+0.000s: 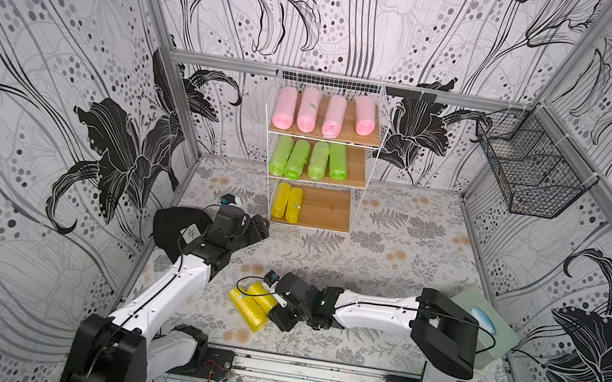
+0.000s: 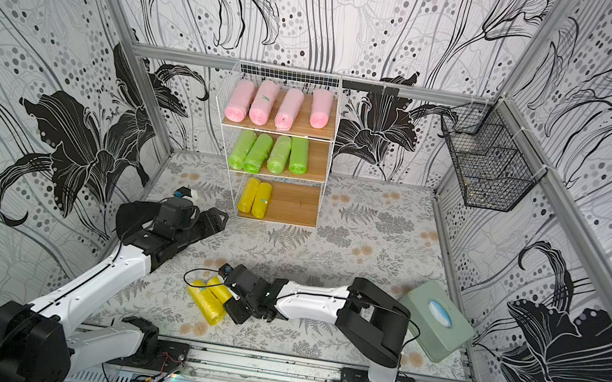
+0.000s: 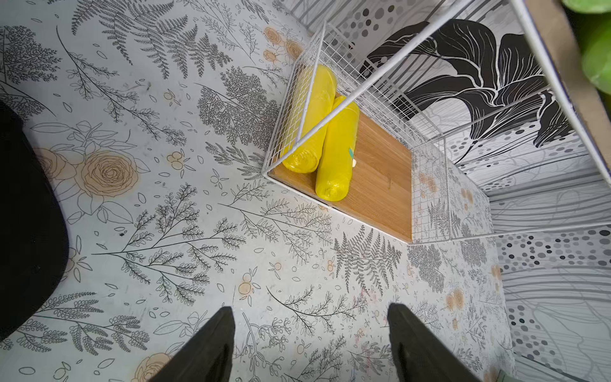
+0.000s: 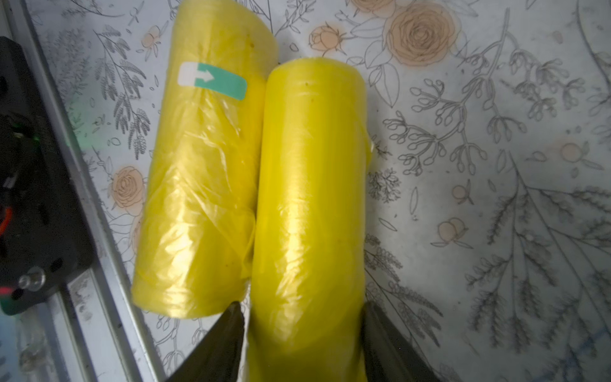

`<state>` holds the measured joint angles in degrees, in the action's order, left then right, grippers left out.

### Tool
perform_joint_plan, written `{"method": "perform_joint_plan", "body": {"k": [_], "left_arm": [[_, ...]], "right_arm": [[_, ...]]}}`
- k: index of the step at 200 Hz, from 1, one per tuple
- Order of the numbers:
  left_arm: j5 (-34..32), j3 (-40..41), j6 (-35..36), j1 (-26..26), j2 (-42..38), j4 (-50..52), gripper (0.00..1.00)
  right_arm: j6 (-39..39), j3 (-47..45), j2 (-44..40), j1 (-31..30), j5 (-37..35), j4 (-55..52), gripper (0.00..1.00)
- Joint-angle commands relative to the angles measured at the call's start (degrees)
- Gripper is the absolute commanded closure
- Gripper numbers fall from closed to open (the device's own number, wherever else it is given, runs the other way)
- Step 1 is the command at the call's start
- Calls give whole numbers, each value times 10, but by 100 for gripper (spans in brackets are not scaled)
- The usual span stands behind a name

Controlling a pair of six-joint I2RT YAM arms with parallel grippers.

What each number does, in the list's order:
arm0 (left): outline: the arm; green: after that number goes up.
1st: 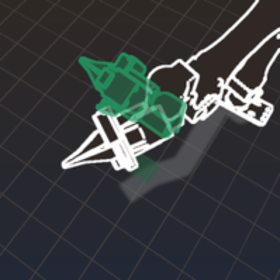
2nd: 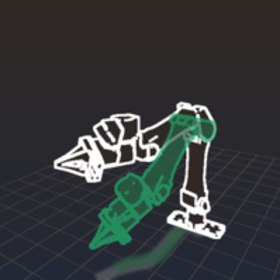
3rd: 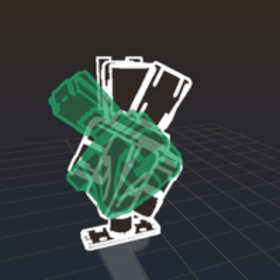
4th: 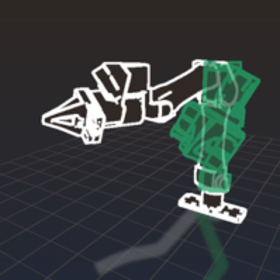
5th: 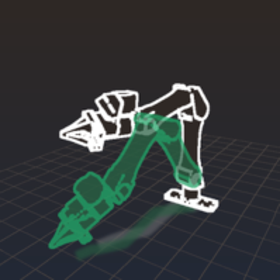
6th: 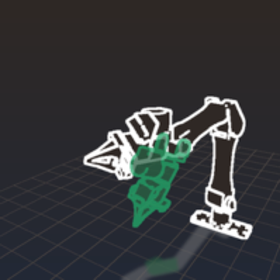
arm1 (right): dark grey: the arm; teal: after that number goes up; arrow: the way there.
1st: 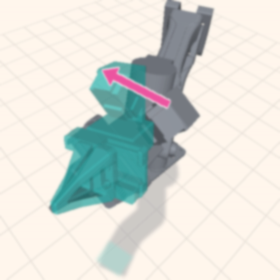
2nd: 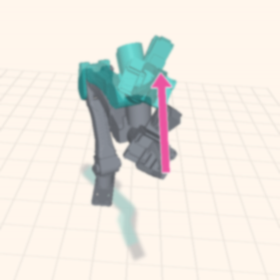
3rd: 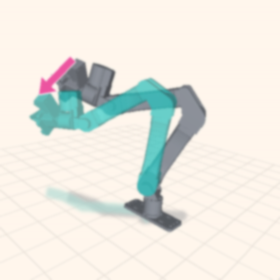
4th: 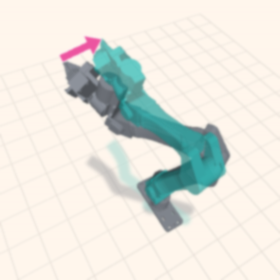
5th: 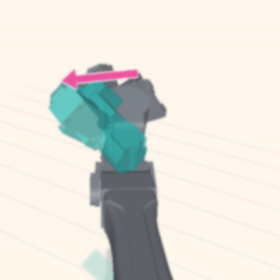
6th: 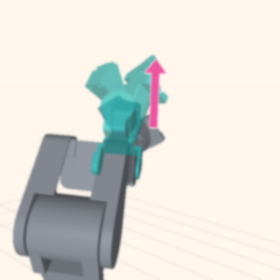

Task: Sort the rolls of trash bags by color and place them on the shelf
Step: Pick up the roll of trash bags from the center of the board.

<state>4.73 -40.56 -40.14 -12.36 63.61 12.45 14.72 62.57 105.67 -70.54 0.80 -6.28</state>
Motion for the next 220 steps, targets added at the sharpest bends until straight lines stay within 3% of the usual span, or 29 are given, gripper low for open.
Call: {"method": "perform_joint_plan", "body": {"k": [1, 67, 120, 174, 220], "left_arm": [[-1, 6, 9, 10, -13, -16, 24], [-2, 3, 10, 27, -31, -10, 24], [13, -11, 3, 29, -31, -8, 24], [62, 5, -14, 29, -35, -34, 24], [91, 34, -31, 28, -33, -72, 24]], "right_arm": [[-16, 13, 14, -4, -14, -31, 43], [-19, -10, 6, -4, -65, -23, 56], [13, -59, -91, 5, -152, -3, 65], [121, -60, -151, 100, -206, -21, 65], [188, 16, -90, 157, -230, -19, 65]]}}
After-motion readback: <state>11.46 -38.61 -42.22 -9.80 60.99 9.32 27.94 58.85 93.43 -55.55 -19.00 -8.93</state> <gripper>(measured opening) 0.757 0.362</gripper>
